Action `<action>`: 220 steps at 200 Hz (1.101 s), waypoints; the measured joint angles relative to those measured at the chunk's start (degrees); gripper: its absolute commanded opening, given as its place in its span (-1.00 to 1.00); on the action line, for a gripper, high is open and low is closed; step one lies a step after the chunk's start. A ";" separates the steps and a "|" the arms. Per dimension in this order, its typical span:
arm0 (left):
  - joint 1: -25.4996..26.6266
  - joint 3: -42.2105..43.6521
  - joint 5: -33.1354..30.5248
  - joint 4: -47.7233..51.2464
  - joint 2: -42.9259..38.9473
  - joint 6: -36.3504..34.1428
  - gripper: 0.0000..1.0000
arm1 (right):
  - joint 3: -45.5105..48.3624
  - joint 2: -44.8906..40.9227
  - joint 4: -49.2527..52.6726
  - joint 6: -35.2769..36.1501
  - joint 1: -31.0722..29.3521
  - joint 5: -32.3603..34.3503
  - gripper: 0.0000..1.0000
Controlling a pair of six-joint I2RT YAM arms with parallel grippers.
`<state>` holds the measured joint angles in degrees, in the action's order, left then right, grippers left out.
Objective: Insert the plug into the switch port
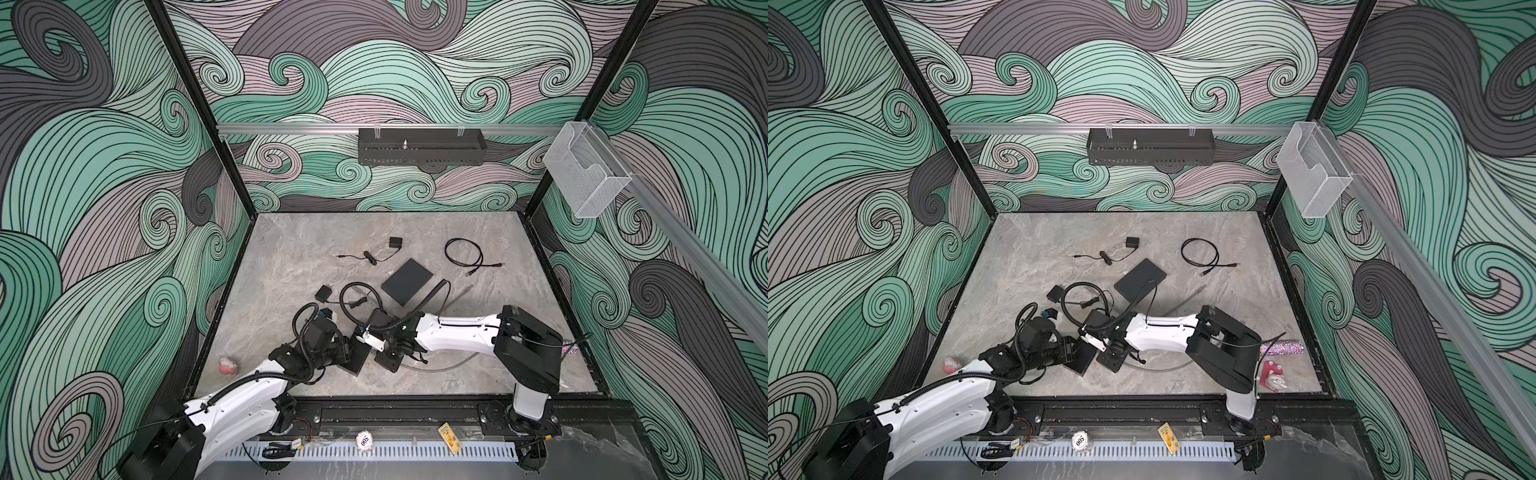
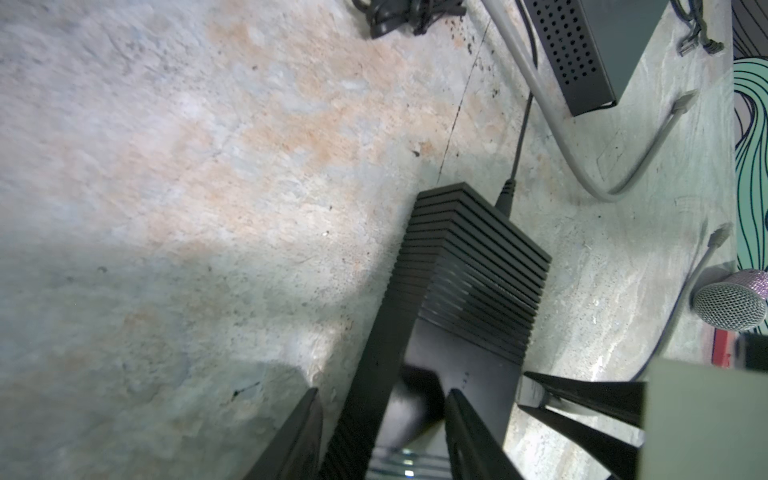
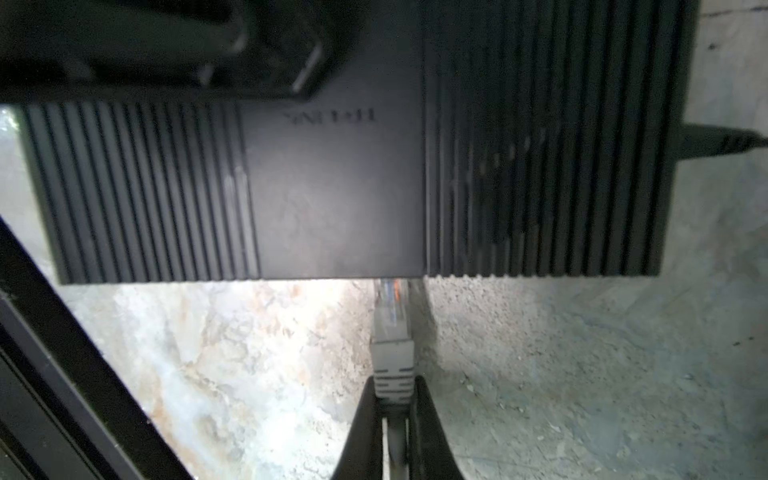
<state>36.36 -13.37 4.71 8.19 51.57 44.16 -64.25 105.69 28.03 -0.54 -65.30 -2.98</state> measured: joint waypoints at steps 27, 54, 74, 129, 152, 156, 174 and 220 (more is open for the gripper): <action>0.00 -0.33 0.04 -0.15 0.74 -0.02 -0.04 | 0.00 -0.02 -0.04 -0.35 -0.09 0.02 -1.00; 0.00 -0.85 0.24 -0.35 1.81 -0.20 -0.03 | 0.17 -0.13 -0.33 -0.94 -0.26 0.35 -1.00; 0.00 -1.33 0.42 -0.28 2.49 -0.37 -0.04 | 0.55 -0.61 -0.92 -1.40 -0.42 0.96 -1.00; 0.00 -1.92 0.92 -0.31 3.50 -1.07 -0.03 | 2.03 -3.19 -2.54 -1.90 -0.74 2.10 -1.00; 0.00 -2.27 1.11 -0.17 3.96 -1.20 -0.04 | 2.10 -3.23 -2.62 -1.97 -0.74 2.21 -1.00; 0.00 -2.36 1.16 -0.15 4.09 -1.22 -0.03 | 2.10 -3.23 -2.62 -2.01 -0.74 2.21 -1.00; 0.00 -2.58 1.38 -0.07 4.42 -1.29 -0.03 | 2.10 -3.23 -2.84 -2.10 -0.74 2.29 -1.00; 0.00 -2.69 1.75 -0.04 4.59 -1.31 -0.04 | 2.10 -3.23 -3.89 -3.08 -0.74 2.82 -1.00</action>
<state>36.36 -16.05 6.46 8.14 56.16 42.85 -62.15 102.45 24.14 -3.62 -66.04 -0.16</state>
